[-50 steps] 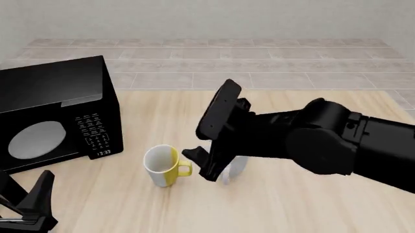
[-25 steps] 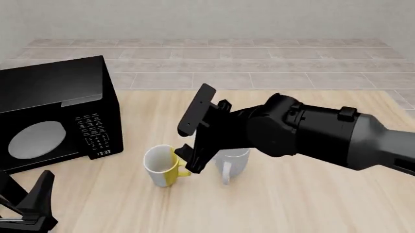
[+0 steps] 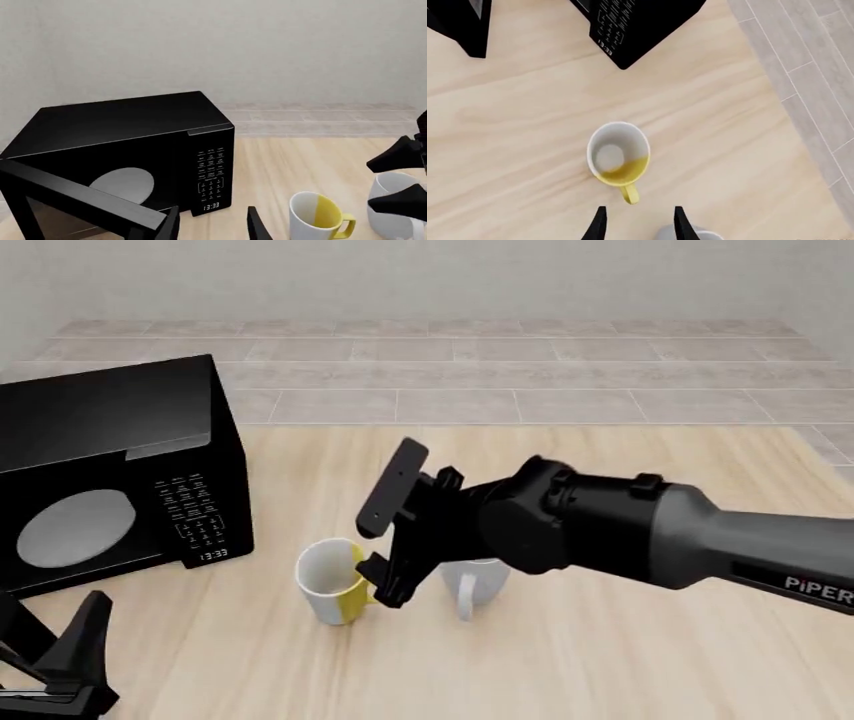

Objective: Put the yellow and white mug to the front of the white mug.

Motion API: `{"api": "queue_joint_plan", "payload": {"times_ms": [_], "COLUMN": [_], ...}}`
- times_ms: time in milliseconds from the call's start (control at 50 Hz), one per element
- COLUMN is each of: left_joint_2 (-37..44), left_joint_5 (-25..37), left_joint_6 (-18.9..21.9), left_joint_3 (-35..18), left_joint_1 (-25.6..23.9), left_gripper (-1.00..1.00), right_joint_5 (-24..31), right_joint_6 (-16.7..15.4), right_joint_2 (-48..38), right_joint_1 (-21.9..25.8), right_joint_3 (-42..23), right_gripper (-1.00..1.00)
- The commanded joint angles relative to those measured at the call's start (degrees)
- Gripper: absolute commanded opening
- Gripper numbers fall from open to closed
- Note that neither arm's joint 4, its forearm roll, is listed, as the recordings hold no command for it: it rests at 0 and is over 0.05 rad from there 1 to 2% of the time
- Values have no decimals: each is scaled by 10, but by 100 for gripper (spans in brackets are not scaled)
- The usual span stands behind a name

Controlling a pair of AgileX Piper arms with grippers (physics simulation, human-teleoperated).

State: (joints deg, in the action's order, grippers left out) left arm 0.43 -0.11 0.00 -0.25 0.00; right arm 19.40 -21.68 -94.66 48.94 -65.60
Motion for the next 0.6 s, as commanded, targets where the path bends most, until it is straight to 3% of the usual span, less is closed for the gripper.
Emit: {"api": "queue_joint_plan", "payload": {"times_ms": [20,600], "left_joint_2": [0,0], "left_joint_5": [0,0], "left_joint_6": [0,0], "left_joint_3": [0,0], "left_joint_1": [0,0], "left_gripper": [100,100], "right_joint_5": [-11,-35], "right_joint_6": [5,25], "right_joint_2": [-15,-59], "right_joint_1": [-5,4], "right_joint_3": [4,9], "right_gripper": [100,100]}}
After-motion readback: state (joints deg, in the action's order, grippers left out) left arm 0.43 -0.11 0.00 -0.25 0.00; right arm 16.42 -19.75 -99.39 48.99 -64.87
